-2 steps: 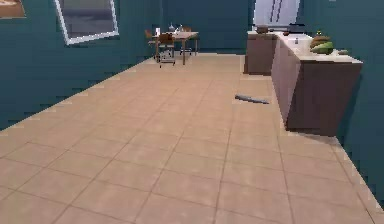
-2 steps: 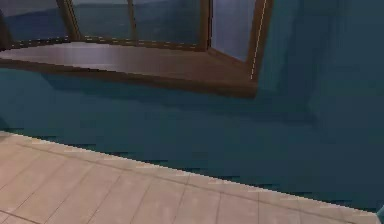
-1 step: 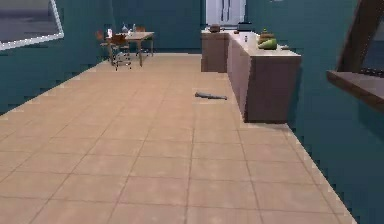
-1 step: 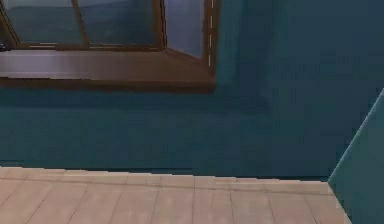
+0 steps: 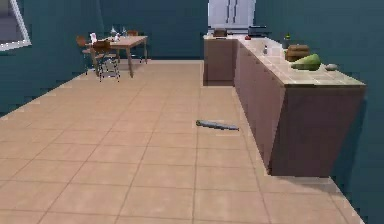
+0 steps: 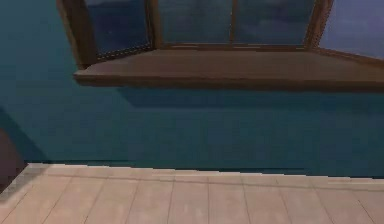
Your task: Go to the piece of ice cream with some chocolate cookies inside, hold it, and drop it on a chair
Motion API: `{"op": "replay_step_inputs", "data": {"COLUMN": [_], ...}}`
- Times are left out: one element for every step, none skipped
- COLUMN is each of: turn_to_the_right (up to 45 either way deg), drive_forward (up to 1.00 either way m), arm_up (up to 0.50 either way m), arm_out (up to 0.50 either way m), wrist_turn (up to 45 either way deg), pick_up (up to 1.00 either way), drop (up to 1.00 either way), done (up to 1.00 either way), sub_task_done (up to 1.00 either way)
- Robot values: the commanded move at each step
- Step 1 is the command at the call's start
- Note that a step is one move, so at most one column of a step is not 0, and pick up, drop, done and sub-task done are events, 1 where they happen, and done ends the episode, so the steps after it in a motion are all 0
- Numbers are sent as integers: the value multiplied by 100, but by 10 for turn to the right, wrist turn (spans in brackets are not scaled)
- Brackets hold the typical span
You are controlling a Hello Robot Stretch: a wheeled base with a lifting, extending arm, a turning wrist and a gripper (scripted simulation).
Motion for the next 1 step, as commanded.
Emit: {"op": "replay_step_inputs", "data": {"turn_to_the_right": [30], "drive_forward": [0], "arm_up": [0], "arm_out": [0], "wrist_turn": [0], "pick_up": [0], "drop": [0], "done": [0], "sub_task_done": [0]}}
